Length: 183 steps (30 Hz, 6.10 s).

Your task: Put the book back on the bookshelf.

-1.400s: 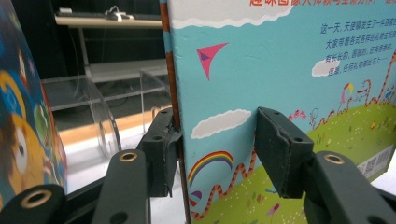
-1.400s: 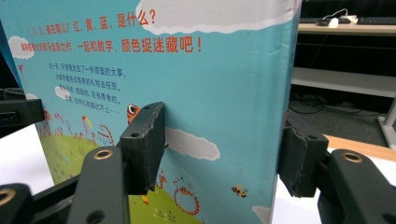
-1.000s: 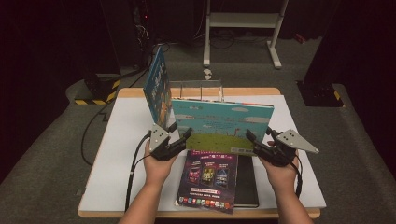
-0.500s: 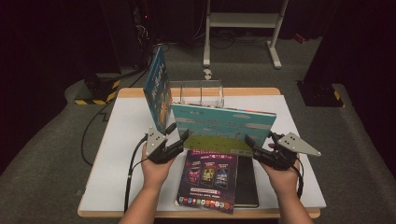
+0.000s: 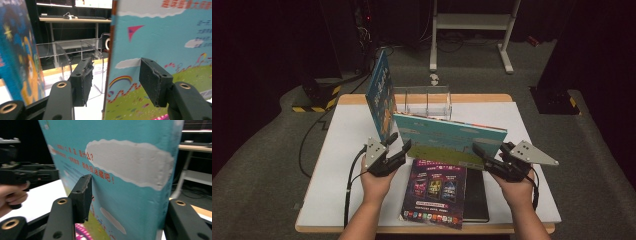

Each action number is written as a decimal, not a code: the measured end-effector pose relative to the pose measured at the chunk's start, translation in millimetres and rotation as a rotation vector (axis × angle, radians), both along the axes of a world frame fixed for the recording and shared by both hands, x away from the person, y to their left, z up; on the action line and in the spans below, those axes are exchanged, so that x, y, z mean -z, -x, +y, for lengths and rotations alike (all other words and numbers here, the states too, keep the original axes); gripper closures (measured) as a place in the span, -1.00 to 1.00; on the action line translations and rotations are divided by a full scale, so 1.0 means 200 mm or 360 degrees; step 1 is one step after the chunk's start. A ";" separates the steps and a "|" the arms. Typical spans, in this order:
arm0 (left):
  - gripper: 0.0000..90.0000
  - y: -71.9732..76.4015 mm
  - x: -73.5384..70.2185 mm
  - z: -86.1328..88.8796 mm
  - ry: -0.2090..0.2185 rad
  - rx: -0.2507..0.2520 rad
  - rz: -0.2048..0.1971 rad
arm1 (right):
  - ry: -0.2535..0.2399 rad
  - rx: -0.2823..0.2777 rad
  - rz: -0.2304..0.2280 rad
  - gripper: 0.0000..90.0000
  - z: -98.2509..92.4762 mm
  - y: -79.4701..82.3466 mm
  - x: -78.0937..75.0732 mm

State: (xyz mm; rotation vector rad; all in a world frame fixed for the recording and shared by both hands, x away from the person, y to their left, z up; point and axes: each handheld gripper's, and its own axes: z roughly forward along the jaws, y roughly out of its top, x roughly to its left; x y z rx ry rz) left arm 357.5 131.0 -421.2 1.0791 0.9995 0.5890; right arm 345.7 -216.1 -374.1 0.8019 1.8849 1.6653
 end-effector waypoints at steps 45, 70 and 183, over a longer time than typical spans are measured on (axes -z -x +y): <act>-0.03 0.10 0.21 0.28 0.0030 -0.0101 0.0224 | -0.0015 -0.0102 0.0006 0.79 0.24 -0.03 -0.06; -0.03 0.11 0.19 0.32 0.0062 -0.0093 0.0230 | 0.0006 0.0006 0.0022 0.78 0.39 -0.09 -0.07; 0.05 0.03 -0.07 -0.04 0.0113 0.0114 0.0157 | 0.0030 -0.0522 0.0143 0.34 0.55 0.17 0.05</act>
